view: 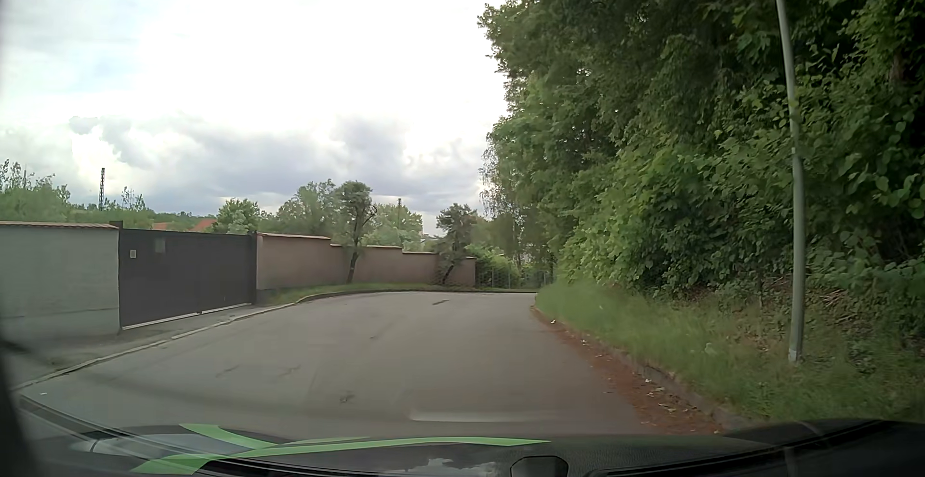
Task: Follow the waypoints while adhering to traffic rules and regulations
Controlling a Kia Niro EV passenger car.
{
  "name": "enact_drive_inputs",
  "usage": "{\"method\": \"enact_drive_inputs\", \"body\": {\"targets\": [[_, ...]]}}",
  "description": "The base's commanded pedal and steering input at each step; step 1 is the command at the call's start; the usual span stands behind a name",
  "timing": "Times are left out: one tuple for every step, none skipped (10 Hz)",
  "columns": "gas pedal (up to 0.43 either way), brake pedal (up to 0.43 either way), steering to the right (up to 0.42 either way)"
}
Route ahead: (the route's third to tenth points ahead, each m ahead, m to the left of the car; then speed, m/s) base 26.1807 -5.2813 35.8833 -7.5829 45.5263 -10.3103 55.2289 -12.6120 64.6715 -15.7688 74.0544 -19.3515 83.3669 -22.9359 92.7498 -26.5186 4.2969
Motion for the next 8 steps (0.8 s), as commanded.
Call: {"method": "enact_drive_inputs", "body": {"targets": [[0.098, 0.0, -0.053], [0.098, 0.0, -0.046], [0.098, 0.0, -0.04], [0.098, 0.0, -0.032], [0.098, 0.0, -0.028], [0.098, 0.0, -0.023], [0.098, 0.0, -0.018], [0.098, 0.0, -0.014]]}}
